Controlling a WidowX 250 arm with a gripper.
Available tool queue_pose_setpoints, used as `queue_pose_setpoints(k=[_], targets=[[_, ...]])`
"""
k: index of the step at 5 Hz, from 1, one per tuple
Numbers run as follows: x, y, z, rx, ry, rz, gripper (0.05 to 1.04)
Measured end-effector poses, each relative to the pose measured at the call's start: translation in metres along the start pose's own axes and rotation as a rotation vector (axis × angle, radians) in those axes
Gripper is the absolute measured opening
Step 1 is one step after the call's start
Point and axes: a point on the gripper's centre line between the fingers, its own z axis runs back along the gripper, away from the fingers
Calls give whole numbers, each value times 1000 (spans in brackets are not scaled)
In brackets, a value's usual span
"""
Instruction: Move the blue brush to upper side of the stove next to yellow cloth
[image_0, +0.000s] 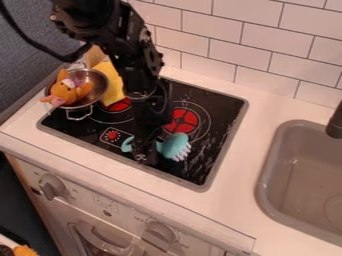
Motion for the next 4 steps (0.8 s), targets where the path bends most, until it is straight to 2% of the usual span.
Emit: queue_pose_setpoints(k=[1, 2, 3, 4], targets=[[0, 5, -2, 1, 3, 12, 758], [-2, 6, -2, 4, -2, 30, 456], [-2, 5, -2, 4, -3, 31, 369], [-2, 3, -1, 4, -8, 37, 369]])
